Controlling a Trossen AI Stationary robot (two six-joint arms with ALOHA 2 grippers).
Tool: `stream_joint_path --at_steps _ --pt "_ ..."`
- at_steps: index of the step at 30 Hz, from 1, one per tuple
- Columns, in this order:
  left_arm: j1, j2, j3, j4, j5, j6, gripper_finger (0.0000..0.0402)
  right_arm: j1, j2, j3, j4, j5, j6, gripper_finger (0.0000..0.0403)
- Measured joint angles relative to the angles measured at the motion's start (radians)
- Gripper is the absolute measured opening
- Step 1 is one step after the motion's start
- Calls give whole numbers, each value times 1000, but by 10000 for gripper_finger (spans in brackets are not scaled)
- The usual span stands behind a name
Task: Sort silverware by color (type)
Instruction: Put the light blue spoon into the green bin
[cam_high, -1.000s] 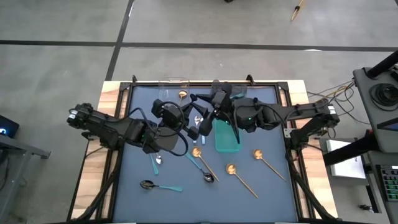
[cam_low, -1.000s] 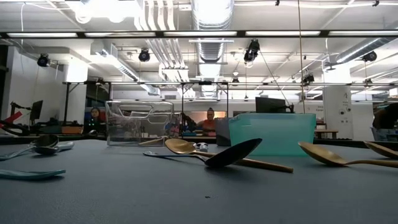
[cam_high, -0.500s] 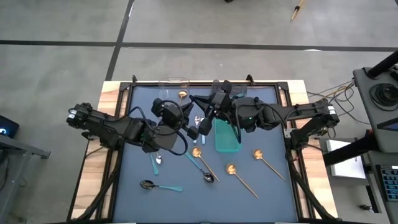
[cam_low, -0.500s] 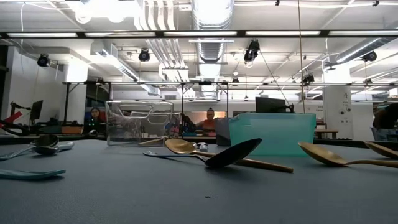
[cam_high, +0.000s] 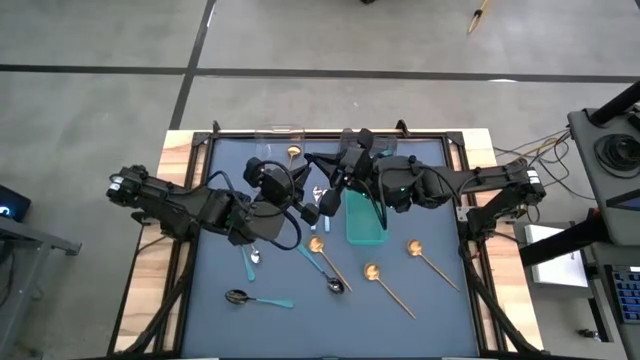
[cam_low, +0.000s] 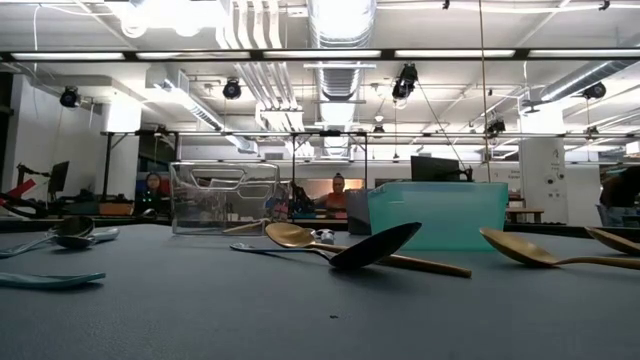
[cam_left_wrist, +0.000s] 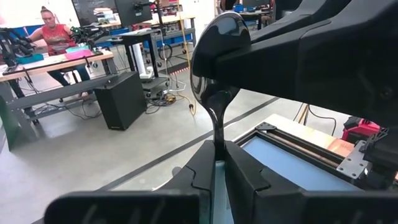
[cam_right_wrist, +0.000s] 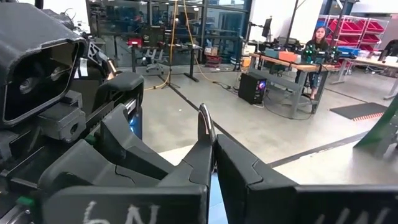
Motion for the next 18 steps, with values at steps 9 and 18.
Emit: stream_joint_path --at_steps 9,18 --pt "1 -2 0 -5 18 6 85 0 -9 0 -3 -7 3 8" --pt "5 -13 -1 -51 25 6 162 -3 -25 1 -20 35 8 8"
